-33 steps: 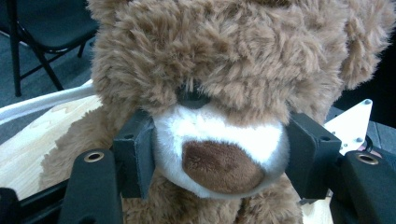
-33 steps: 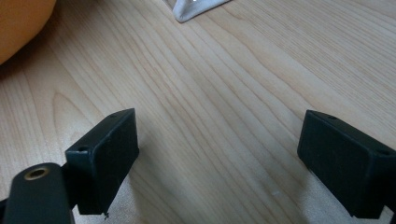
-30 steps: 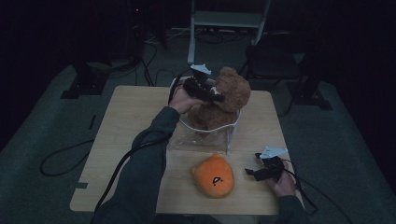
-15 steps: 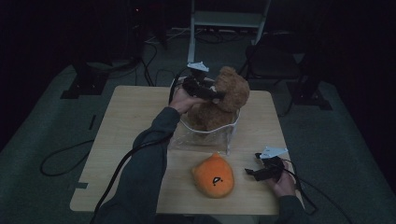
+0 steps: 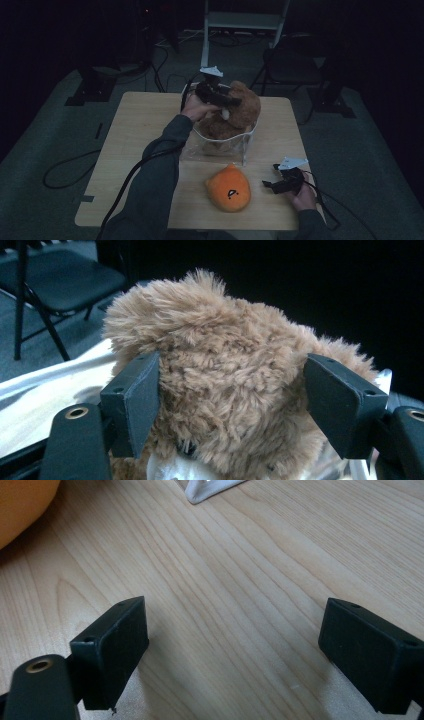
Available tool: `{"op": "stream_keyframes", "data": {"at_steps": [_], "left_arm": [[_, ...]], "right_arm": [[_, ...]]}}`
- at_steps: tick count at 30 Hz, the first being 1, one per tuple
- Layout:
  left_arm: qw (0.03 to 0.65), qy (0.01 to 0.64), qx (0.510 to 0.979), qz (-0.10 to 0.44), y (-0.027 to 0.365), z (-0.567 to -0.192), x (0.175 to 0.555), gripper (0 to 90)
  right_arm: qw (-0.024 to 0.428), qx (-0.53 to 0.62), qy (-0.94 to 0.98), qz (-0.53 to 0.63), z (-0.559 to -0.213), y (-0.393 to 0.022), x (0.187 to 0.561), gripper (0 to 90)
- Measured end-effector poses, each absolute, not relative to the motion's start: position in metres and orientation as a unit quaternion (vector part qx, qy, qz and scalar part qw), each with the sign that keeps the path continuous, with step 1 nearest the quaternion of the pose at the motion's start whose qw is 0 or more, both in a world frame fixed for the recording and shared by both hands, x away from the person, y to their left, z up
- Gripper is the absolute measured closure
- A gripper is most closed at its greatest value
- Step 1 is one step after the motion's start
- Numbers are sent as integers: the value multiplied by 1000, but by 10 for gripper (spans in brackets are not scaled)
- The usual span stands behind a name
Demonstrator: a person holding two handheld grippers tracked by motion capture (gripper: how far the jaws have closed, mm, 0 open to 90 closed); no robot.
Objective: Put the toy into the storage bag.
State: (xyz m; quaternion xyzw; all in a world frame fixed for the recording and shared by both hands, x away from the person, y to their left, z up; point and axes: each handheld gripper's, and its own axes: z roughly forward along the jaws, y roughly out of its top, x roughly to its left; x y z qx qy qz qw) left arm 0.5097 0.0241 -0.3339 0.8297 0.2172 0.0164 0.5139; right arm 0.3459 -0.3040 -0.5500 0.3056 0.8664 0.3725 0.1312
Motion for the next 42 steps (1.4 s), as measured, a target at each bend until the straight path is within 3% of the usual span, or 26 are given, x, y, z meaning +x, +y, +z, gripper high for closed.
{"op": "stream_keyframes", "data": {"at_steps": [17,42], "left_arm": [[449,175,876,-12,12,-338,504,405],[486,181,854,41,31,-322,489,382]], "right_arm": [[131,306,866,372,-550,-304,346,117],[132,305,866,373,-550,-304,346,116]]}}
